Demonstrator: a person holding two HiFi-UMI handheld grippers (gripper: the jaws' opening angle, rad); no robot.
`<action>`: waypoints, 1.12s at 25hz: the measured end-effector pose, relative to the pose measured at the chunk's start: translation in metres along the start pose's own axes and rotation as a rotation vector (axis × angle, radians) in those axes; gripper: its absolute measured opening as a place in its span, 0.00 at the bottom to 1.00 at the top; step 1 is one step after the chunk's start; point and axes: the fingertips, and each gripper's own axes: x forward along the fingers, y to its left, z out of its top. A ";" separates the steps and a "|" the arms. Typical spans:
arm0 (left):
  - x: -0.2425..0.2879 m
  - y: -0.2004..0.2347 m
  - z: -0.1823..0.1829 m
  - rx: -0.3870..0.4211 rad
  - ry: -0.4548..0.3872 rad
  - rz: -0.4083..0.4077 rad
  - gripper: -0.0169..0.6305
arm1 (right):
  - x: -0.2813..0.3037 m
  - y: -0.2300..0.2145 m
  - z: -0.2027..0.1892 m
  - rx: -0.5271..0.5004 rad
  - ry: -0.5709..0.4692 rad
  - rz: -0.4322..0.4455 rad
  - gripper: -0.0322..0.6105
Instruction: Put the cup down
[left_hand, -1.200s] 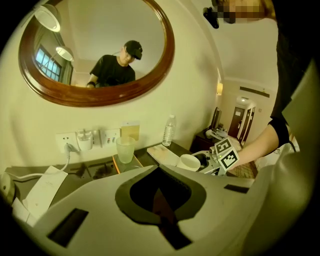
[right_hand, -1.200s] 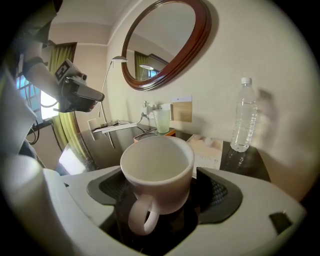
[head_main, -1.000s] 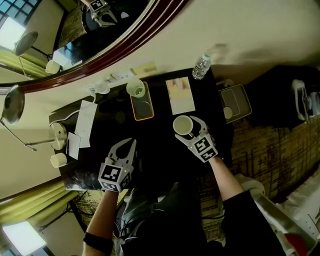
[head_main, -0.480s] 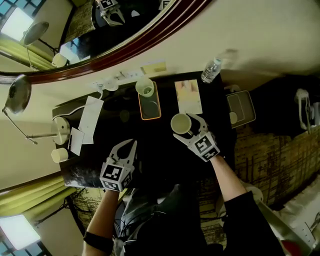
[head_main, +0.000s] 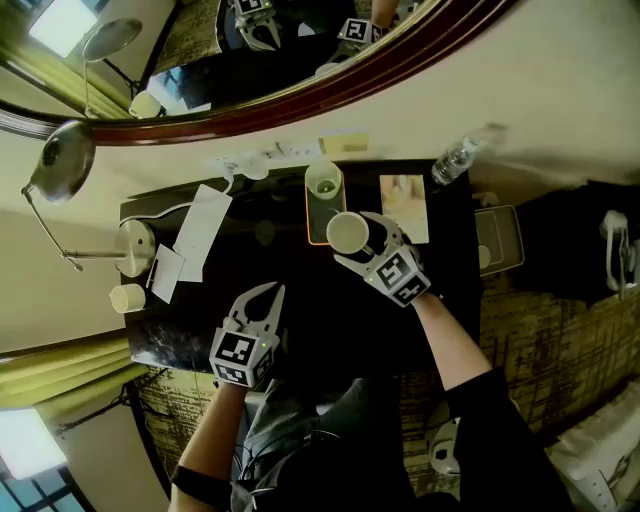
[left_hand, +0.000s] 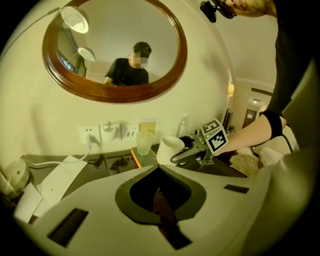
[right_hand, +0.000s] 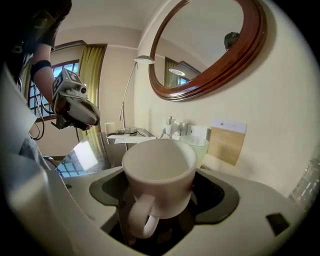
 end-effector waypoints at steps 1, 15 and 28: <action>-0.001 0.003 -0.001 -0.002 -0.005 0.008 0.03 | 0.006 0.000 0.001 -0.005 0.004 0.009 0.69; -0.016 0.026 -0.004 -0.062 0.001 0.050 0.03 | 0.050 -0.007 0.001 0.035 0.031 0.022 0.70; -0.019 0.027 -0.010 -0.038 0.004 0.049 0.03 | 0.060 -0.004 -0.003 0.060 0.032 0.031 0.72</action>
